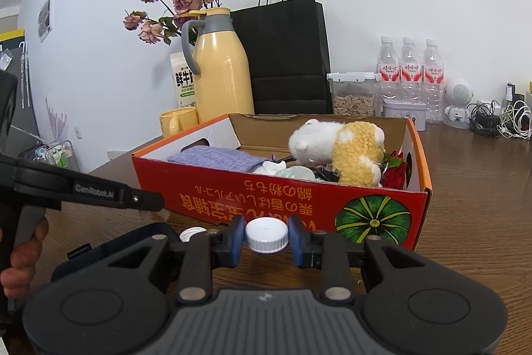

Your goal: Organize objects

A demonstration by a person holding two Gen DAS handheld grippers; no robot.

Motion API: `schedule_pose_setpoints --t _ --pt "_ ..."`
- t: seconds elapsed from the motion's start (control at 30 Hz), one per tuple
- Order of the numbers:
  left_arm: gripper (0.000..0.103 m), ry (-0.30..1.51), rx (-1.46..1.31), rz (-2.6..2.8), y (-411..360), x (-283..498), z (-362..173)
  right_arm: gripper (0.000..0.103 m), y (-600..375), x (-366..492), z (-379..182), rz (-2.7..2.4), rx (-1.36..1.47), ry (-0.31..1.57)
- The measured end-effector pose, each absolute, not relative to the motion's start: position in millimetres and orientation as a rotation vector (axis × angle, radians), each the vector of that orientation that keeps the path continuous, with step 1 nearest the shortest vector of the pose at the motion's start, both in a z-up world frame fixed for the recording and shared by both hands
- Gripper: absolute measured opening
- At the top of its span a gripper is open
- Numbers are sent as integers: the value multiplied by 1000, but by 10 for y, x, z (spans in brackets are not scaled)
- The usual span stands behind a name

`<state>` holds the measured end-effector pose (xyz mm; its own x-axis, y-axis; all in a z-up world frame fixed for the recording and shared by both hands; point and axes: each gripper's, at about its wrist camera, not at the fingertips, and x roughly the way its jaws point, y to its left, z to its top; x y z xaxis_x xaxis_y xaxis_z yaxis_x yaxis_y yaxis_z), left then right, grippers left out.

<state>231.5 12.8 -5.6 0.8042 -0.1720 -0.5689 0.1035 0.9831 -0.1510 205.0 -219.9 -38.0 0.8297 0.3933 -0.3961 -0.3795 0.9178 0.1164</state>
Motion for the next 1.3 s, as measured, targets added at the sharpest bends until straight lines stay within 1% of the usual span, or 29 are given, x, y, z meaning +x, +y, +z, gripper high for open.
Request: schedule_pose_setpoints --t 0.4,0.7,1.0,1.1,1.3 --pt "6 540 -142 -176 237 2218 222 27 -2114 2008 -368 389 -4 409" --pt "6 478 -142 -209 169 2401 455 27 -1999 2109 11 394 -26 315" --pt "6 439 -148 -231 37 2859 582 27 -1830 2619 291 345 -38 272" --pt "6 437 -144 -215 6 3060 567 27 -1835 2840 265 330 -8 286" --pt "6 437 -141 -194 -15 3348 380 27 -1902 3097 -9 319 19 373"
